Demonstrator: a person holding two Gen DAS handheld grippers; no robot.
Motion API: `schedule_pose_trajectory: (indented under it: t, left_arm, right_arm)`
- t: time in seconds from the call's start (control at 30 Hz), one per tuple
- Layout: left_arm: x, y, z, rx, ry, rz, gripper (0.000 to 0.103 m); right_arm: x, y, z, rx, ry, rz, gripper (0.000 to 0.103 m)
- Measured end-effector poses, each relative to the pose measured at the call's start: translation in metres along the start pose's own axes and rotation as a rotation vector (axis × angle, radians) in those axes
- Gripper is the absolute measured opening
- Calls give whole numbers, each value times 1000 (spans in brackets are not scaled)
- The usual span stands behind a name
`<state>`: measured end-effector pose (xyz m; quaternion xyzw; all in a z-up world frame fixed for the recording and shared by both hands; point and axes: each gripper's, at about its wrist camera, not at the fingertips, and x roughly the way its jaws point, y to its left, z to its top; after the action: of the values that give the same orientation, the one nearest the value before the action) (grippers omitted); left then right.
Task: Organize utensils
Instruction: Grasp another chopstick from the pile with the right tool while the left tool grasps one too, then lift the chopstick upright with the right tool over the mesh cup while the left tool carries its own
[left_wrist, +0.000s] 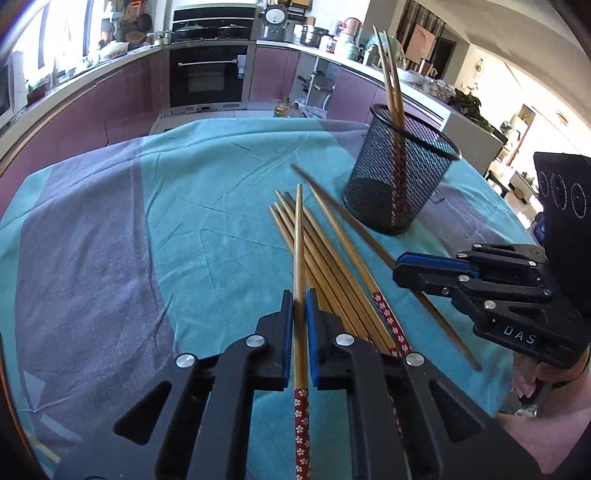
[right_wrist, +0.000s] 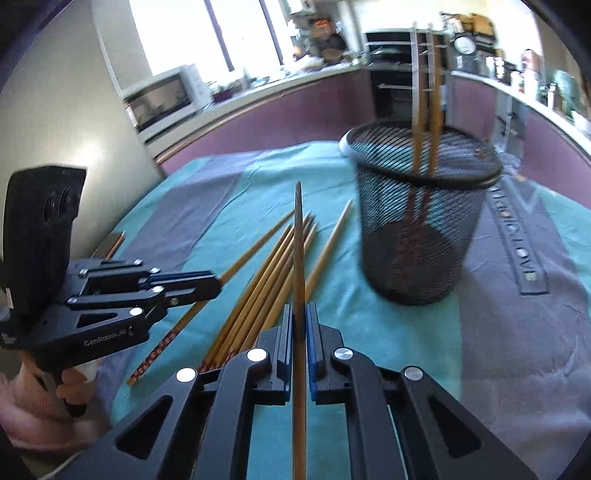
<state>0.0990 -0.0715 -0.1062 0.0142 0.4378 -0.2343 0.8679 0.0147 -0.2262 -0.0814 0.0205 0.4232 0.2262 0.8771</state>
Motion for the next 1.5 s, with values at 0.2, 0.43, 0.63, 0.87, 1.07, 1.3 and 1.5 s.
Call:
schedule_pose_trajectory:
  t: [0.2,0.43,0.63,0.87,1.07,1.3,1.5]
  left_arm:
    - [8,-2,-5,36,33,16,8]
    - [17,-1,-1,67,50,4,14]
    - [20,2,2,43,50,14,8]
    - [-16,8,11,20,-43,-59,8]
    - [-65,0,29,54,-169,-118,8]
    - [-110,-6,52,60,-287,-178,8]
    - [-129,-19,80,53,-381,-214,8]
  right_arm:
    - [10,2,-5,-25,57,-7,7]
    - [22,2,7,-26,68,-1,10]
    - [20,0,10,-21,52,16,6]
    - [-29,1,16,-35,-82,31,6]
    - [-72,-8,28,-14,-214,29,6]
    - [-113,-20,37,9,-343,22,6]
    - [-139,-30,59,13,-435,2,6]
